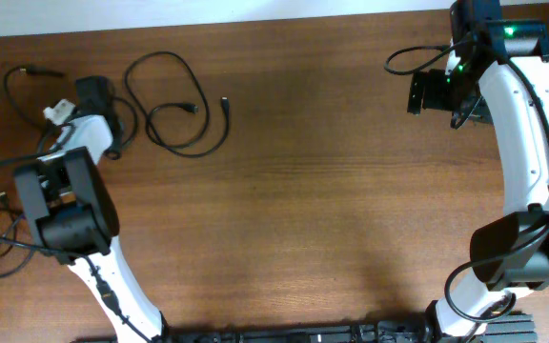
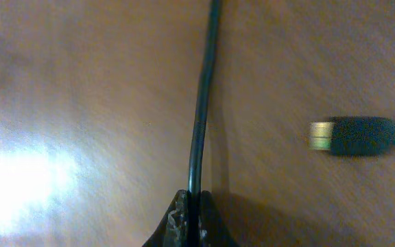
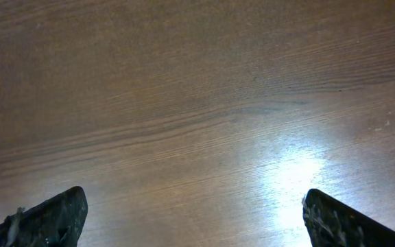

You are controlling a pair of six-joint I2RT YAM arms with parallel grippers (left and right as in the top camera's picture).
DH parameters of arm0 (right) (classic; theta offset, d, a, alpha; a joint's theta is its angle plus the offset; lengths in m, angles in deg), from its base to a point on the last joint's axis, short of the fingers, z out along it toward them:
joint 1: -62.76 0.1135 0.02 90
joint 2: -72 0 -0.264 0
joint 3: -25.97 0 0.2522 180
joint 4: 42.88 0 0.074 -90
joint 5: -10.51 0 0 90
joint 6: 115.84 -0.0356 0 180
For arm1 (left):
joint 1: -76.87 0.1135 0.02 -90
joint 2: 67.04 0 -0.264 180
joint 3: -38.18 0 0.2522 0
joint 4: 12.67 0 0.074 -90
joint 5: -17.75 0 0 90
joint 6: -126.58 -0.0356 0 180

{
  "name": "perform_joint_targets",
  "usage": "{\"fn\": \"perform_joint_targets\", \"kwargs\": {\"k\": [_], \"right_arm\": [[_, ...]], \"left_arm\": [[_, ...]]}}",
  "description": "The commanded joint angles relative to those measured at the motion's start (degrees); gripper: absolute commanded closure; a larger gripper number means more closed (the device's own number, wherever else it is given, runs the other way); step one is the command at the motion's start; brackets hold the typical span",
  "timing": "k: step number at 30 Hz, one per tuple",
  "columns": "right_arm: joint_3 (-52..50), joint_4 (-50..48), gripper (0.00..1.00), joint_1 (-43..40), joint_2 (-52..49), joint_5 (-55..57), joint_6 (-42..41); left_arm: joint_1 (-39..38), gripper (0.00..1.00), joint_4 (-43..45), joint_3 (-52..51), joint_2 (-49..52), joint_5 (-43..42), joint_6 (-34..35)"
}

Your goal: Untangle cables

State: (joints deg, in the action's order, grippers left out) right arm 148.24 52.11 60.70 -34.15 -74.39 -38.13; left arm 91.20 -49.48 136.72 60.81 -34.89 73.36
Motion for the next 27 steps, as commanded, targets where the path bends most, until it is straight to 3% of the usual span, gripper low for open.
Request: {"fn": "perform_joint_targets", "kwargs": {"k": [1,3,4,5,6,8,10,11,12,15,19,22,25,27], "right_arm": [[0.68,0.04,0.01,0.15,1.01,0.07,-0.63],[0.68,0.04,0.01,0.15,1.01,0.07,-0.63],[0.68,0.04,0.01,0.15,1.01,0.07,-0.63],[0.68,0.04,0.01,0.15,1.01,0.07,-0.63],[0.68,0.04,0.01,0.15,1.01,0.07,-0.63],[0.68,0.07,0.01,0.15,1.01,0.07,-0.63],[0.68,0.04,0.01,0.15,1.01,0.07,-0.63],[0.68,0.04,0.01,0.15,1.01,0.07,-0.63],[0.68,0.07,0.01,0.15,1.01,0.07,-0.63],[0.68,0.04,0.01,0.15,1.01,0.07,-0.63],[0.68,0.04,0.01,0.15,1.01,0.07,-0.63],[0.68,0.04,0.01,0.15,1.01,0.07,-0.63],[0.68,0.04,0.01,0.15,1.01,0.07,-0.63],[0.68,0.04,0.01,0.15,1.01,0.07,-0.63]], "left_arm": [[7.10,1.00,-6.19,5.75,2.32,-2.75,2.95],[9.86,1.00,-7.48,9.25,2.32,-13.44,5.44],[10.86,0.70,-7.48,11.30,2.32,-22.99,5.42],[11.04,0.13,-7.61,12.96,2.32,-30.62,5.38],[10.78,0.01,-9.79,16.17,2.32,-38.07,5.38],[9.14,0.01,-18.10,24.92,1.46,-46.38,5.38],[6.75,0.01,-25.29,32.72,-2.21,-46.66,1.99],[5.64,0.01,-25.73,34.16,-4.59,-47.82,-2.67],[2.71,0.01,-26.01,34.45,-10.34,-52.57,-12.85],[-5.05,0.01,-31.32,34.42,-22.47,-52.87,-26.60],[-9.53,0.01,-33.59,32.72,-37.09,-56.26,-27.52],[-10.97,0.00,-31.63,24.33,-49.96,-55.41,-31.06],[-10.97,0.01,-20.11,3.65,-67.84,-54.93,-22.95],[-10.95,0.01,-19.78,-6.97,-79.25,-49.53,-21.79]]}}
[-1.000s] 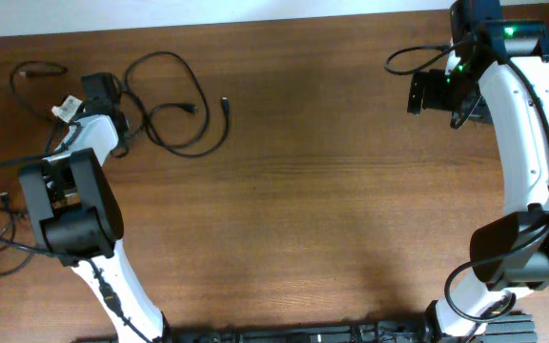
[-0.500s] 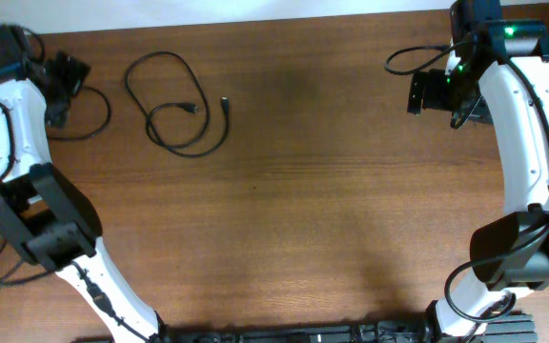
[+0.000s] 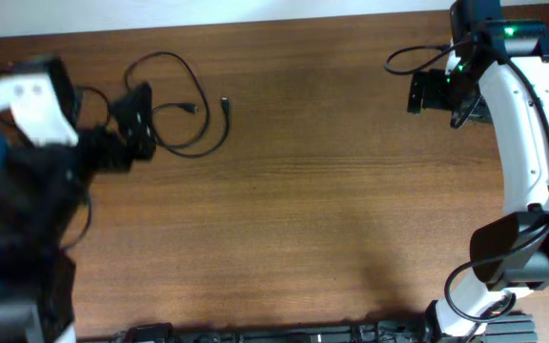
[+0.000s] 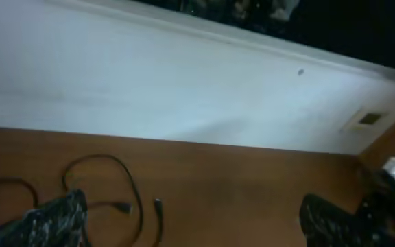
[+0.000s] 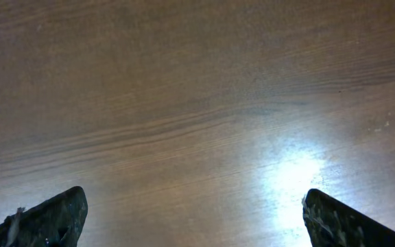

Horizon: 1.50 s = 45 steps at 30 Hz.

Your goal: Untangle cables

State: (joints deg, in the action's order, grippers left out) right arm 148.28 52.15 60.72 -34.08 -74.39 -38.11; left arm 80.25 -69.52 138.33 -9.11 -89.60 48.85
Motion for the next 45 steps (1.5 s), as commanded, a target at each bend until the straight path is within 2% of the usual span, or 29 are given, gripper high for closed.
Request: {"fn": "perform_joint_targets", "kwargs": {"k": [1,3,7,11,13,15,18,21,24,45], "right_arm": [[0.63,0.00,0.01,0.13,0.94,0.07,-0.66],[0.63,0.00,0.01,0.13,0.94,0.07,-0.66],[0.63,0.00,0.01,0.13,0.94,0.09,-0.66],[0.63,-0.02,0.01,0.13,0.94,0.07,-0.66],[0.63,0.00,0.01,0.13,0.94,0.07,-0.66],[0.63,-0.02,0.01,0.13,0.94,0.07,-0.66],[0.63,0.00,0.01,0.13,0.94,0.07,-0.66],[0.63,0.00,0.01,0.13,0.94,0.07,-0.66],[0.63,0.00,0.01,0.13,0.94,0.07,-0.66],[0.63,0.00,0.01,0.13,0.94,0.07,-0.66]], "left_arm": [[0.00,0.01,-1.49,-13.14,-16.37,10.71,2.71],[0.00,0.01,-6.58,-14.78,-22.40,17.99,2.69],[-0.02,0.01,-19.30,-14.78,-25.70,18.03,2.69],[-0.35,0.01,-42.14,-14.80,-25.83,18.03,2.69],[-0.35,0.01,-50.53,-14.80,-26.32,17.99,2.73],[-0.35,0.01,-50.47,-14.84,-31.28,17.35,2.71],[-0.35,0.01,-50.49,-14.84,-47.28,17.35,2.71],[-2.12,0.01,-50.64,-14.84,-53.90,17.33,2.71],[-4.74,0.01,-50.66,-14.84,-56.26,17.33,2.71],[-4.72,0.01,-53.37,-14.91,-57.53,17.05,2.71]]}}
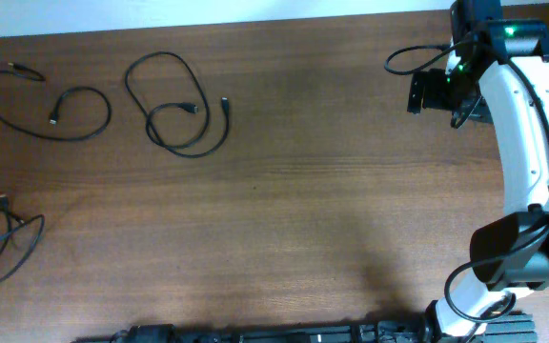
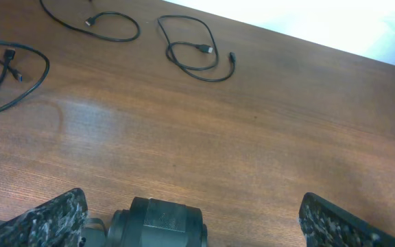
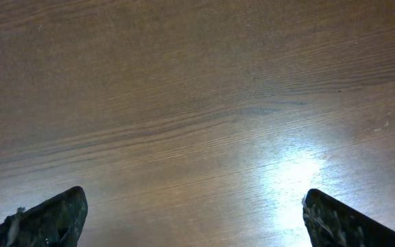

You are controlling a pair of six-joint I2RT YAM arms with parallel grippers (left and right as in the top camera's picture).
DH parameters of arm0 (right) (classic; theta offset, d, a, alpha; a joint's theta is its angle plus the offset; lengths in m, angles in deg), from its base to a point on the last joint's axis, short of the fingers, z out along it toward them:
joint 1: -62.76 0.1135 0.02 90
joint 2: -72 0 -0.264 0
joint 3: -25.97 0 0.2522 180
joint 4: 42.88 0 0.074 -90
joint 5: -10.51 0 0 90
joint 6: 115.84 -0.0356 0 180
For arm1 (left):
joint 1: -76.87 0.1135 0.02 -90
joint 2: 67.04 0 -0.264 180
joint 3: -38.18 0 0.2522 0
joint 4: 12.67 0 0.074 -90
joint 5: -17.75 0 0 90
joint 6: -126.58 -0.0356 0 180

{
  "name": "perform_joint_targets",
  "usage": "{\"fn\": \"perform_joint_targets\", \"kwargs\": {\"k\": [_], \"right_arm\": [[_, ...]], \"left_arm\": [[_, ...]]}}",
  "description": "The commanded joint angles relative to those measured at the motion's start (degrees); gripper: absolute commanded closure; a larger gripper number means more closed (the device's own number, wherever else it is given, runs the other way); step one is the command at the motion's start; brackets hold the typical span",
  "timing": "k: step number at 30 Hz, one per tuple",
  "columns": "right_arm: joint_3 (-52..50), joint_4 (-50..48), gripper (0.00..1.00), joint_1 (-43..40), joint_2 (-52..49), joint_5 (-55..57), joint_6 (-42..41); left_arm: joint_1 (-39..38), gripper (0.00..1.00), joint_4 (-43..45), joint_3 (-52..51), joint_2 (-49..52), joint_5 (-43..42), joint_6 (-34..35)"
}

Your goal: Untangle cables

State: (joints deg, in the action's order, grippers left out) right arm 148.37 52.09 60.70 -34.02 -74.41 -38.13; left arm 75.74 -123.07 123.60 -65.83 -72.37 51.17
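Three black cables lie apart on the brown table. One curves at the far left (image 1: 55, 110), a second is looped beside it (image 1: 174, 105), and the third lies at the left edge (image 1: 3, 248). The left wrist view shows the same three from high up: the curved cable (image 2: 94, 19), the looped cable (image 2: 194, 51) and the edge cable (image 2: 16, 65). My left gripper (image 2: 190, 219) is open and holds nothing; the left arm is out of the overhead view. My right gripper (image 1: 434, 92) hangs open over bare wood (image 3: 194, 219) at the far right.
A black cylindrical part (image 2: 158, 223) sits low between the left fingers. The white right arm (image 1: 527, 143) runs down the table's right side, with its own black lead (image 1: 413, 59) looping at the far edge. A white wall borders the table's far side.
The left arm was over the table's upper left, blurred, its gripper open. Now it is gone from the overhead view and looks down from high. The far-left cable shows in full. The right arm stayed still.
At first my left gripper was shut on a cable at the table's left, beside a USB plug. Then it was open and lifted, its camera facing the wall. Now it is drawn back, and three cables lie separate. The right gripper stayed open throughout.
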Motion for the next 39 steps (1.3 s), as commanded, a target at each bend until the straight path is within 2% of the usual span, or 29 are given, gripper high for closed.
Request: {"fn": "perform_joint_targets", "kwargs": {"k": [1,5,10,11,13,25,26,28,30,31,39], "right_arm": [[0.55,0.07,0.01,0.15,0.87,0.09,-0.63],[0.55,0.04,0.01,0.15,0.87,0.09,-0.63],[0.55,0.04,0.01,0.15,0.87,0.09,-0.63],[0.55,0.07,0.01,0.15,0.87,0.09,-0.63],[0.55,0.04,0.01,0.15,0.87,0.11,-0.63],[0.55,0.04,0.01,0.15,0.87,0.09,-0.63],[0.55,0.07,0.01,0.15,0.87,0.09,-0.63],[0.55,0.07,0.01,0.15,0.87,0.09,-0.63],[0.55,0.07,0.01,0.15,0.87,0.09,-0.63],[0.55,0.07,0.01,0.15,0.87,0.09,-0.63],[0.55,0.07,0.01,0.15,0.87,0.11,-0.63]], "left_arm": [[-0.22,0.01,2.71,-0.39,-0.81,1.03,1.03],[-0.22,0.01,21.77,-8.81,-0.81,5.11,1.22],[-0.22,0.01,43.93,-29.40,-0.76,5.09,1.22],[-0.22,0.01,51.10,-35.23,-0.76,5.11,1.22],[-0.22,0.01,58.71,-40.85,-0.76,5.14,1.22],[-0.22,0.01,88.74,-68.63,-0.76,4.90,1.20],[-0.22,0.01,90.20,-70.16,-0.76,4.90,1.14],[-0.22,0.01,93.22,-71.04,-0.61,2.45,-6.27],[-0.22,0.01,92.48,-71.08,-0.59,-3.69,-15.78],[-0.22,0.01,92.37,-71.08,-0.55,-5.27,-17.29],[-0.22,0.01,92.35,-71.08,-0.55,-5.03,-17.29]]}}
